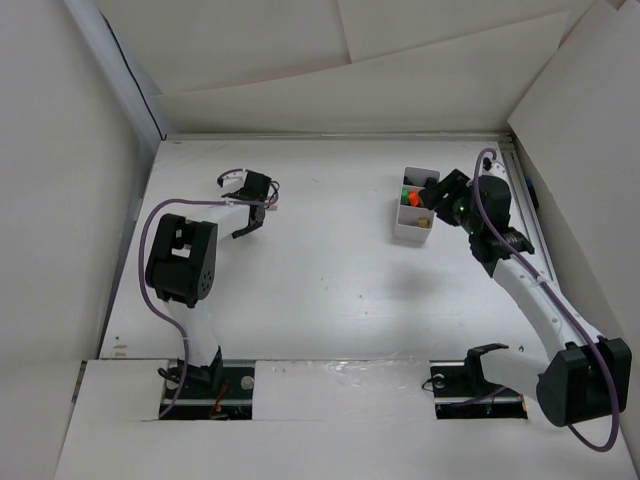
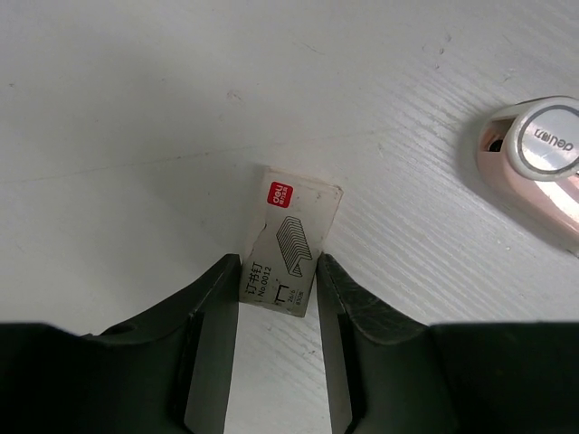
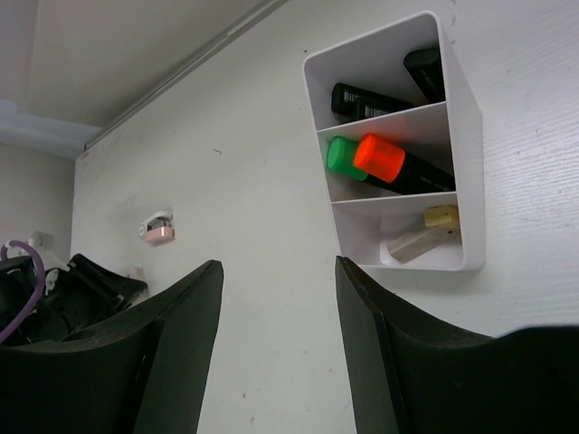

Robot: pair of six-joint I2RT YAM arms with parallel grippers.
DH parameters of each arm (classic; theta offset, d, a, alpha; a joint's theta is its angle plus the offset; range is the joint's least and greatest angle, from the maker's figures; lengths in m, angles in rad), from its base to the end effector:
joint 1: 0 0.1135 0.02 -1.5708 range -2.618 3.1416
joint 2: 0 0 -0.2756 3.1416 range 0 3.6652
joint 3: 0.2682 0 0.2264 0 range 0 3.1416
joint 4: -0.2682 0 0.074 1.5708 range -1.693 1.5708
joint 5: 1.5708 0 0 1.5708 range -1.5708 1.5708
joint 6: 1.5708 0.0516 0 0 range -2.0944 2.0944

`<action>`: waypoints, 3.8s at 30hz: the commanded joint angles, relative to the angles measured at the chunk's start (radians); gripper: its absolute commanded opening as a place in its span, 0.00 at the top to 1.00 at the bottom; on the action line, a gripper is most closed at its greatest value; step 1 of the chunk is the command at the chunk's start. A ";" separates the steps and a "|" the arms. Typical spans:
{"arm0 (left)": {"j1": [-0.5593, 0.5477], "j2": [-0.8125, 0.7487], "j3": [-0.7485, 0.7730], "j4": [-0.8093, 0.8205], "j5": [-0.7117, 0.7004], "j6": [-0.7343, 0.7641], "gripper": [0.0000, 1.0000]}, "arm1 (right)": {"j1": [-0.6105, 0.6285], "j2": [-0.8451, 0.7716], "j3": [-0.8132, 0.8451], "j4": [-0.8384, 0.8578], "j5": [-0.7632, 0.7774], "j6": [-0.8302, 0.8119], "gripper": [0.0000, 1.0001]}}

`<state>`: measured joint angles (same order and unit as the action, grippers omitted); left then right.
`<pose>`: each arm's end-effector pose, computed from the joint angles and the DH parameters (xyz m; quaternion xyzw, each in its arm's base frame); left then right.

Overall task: Sort the stationery into containers
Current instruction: Pick up the stationery from the center of the board, then place the stationery in the storage box.

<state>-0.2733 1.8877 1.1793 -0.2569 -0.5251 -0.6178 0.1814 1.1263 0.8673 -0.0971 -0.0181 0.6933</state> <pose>0.3712 -0.0772 0.1813 -0.2342 0.8949 0.0995 0.3666 0.2414 0.0452 0.3206 0.2029 0.7957 0.2484 0.5138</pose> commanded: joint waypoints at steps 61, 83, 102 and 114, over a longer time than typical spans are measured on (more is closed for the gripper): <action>-0.247 -0.486 -0.572 0.929 0.941 0.185 0.83 | 0.380 0.550 0.302 0.162 -0.422 -0.006 0.38; -0.256 -0.506 -0.563 0.920 0.903 0.194 0.64 | 0.371 0.563 0.282 0.189 -0.444 0.022 0.90; -0.256 -0.613 -0.624 0.952 0.824 0.185 0.40 | 0.182 0.434 0.184 0.198 -0.390 0.041 0.92; -0.210 -0.573 -0.619 0.864 0.676 0.099 0.40 | -0.005 0.230 0.019 0.142 0.035 0.041 0.94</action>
<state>-0.4908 1.3170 0.5663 0.6014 0.2035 -0.4919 0.1871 1.3952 0.9085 0.0338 -0.1551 0.7341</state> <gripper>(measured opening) 0.596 0.240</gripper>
